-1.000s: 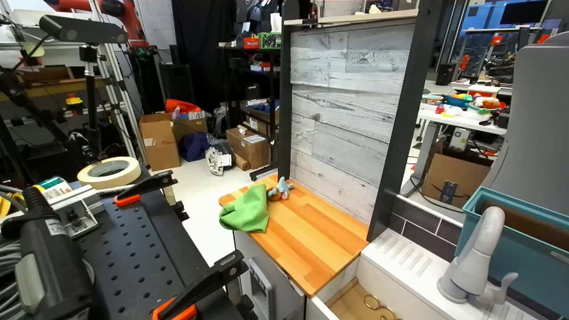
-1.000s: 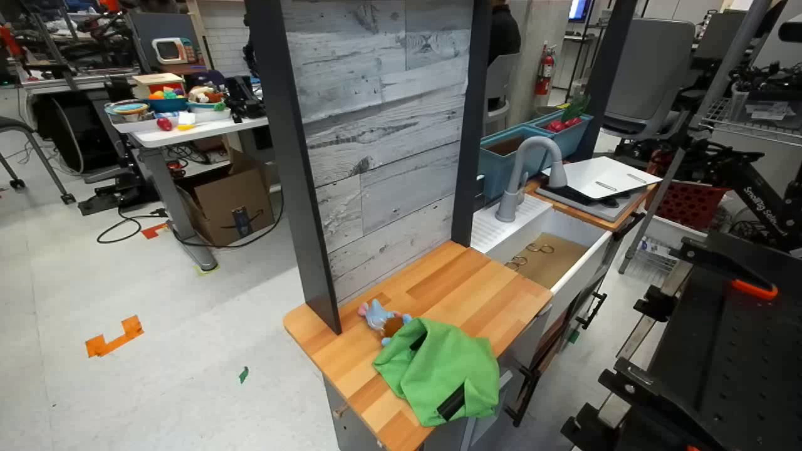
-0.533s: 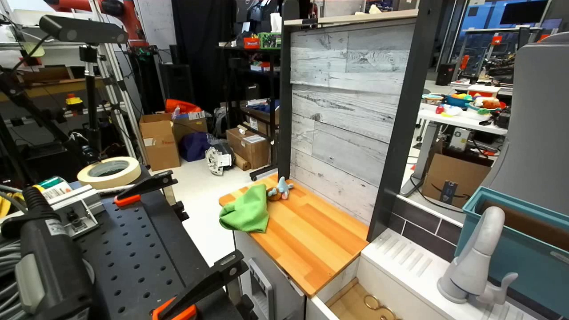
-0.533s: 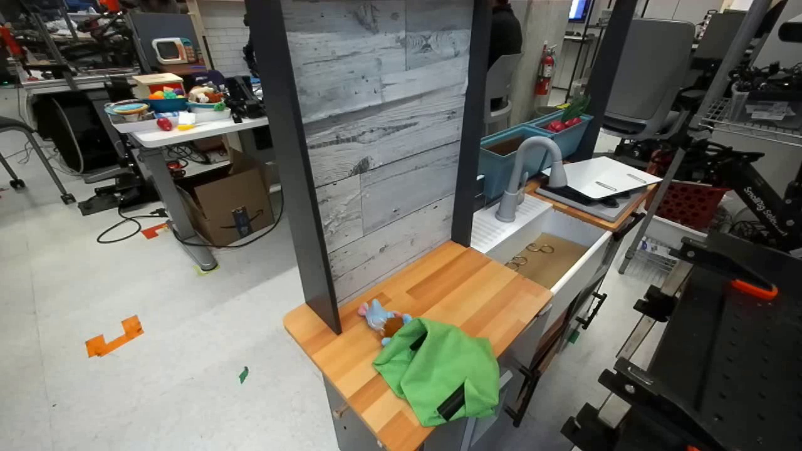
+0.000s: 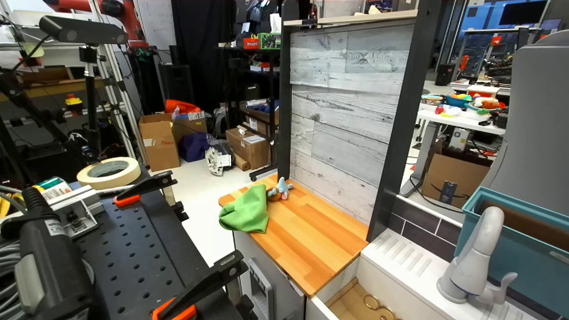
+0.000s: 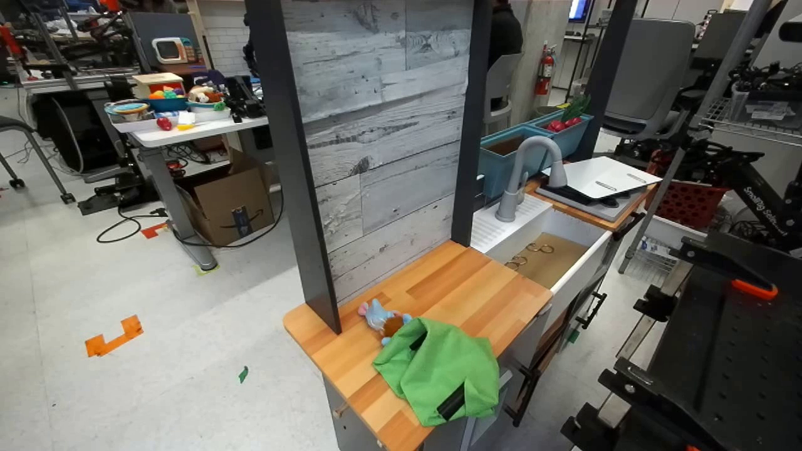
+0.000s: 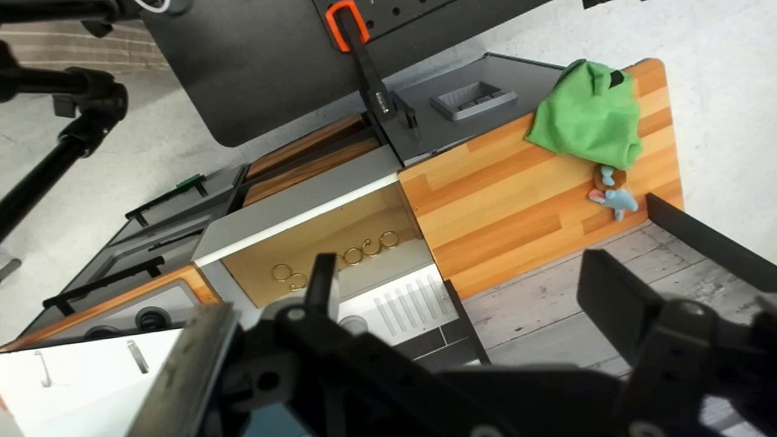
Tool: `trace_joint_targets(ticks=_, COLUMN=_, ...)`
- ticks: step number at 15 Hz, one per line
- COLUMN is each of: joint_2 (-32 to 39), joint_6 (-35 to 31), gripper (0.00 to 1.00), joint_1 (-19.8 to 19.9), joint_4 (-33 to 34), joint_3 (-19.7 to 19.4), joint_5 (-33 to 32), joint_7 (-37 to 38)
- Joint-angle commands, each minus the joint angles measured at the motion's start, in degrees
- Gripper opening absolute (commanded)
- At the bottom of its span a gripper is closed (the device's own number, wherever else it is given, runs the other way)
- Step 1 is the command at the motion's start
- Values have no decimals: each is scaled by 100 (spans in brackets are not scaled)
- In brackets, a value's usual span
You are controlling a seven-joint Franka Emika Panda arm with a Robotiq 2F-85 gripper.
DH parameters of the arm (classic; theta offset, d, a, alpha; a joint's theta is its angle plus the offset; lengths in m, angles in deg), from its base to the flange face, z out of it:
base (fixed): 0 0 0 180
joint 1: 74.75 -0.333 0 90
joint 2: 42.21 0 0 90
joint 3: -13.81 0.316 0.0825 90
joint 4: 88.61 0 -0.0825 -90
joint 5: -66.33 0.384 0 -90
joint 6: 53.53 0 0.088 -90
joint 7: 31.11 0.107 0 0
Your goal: Move the green towel to the right
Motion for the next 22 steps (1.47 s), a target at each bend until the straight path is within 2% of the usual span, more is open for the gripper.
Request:
trace_joint_targets(ticks=1, joint_2=637, joint_6=-857, gripper=100, joint_1=-327, joint_4=-222, joint_3=465, joint_5=280, joint_7=438)
trace_joint_targets(ticks=4, joint_2=1477, joint_6=-1396, gripper=100, joint_1=-757, joint_4=-114, joint_3=705, joint_5=601, joint_7=558)
trace_joint_targets(ticks=9, joint_2=3122, joint_6=-2081, gripper=100, joint_1=-1482, joint_4=328, joint_3=885, joint_5=1751, joint_7=23)
trace_joint_targets(ticks=11, joint_2=3788, joint_6=-2336, gripper=100, joint_1=-1626, joint_4=540, joint_3=1130, joint_5=2362, joint_7=-232)
trace_joint_targets(ticks=13, joint_2=4463, joint_6=-2531, gripper=100, joint_1=-1625, joint_4=834, joint_3=1454, joint_5=2645, joint_7=-330)
trace_joint_targets(ticks=17, joint_2=5866, joint_6=-3411, gripper=100, joint_1=-1566, joint_4=1508, joint_3=1853, joint_5=2400, joint_7=-8)
trace_joint_targets(ticks=20, joint_2=6841, joint_6=-4177, gripper=100, joint_1=-1528, joint_4=2079, joint_3=1956, joint_5=2250, joint_7=171)
trace_joint_targets(ticks=22, joint_2=7374, joint_6=-4550, gripper=100, joint_1=-1618, joint_4=2418, joint_3=1887, joint_5=2061, joint_7=314)
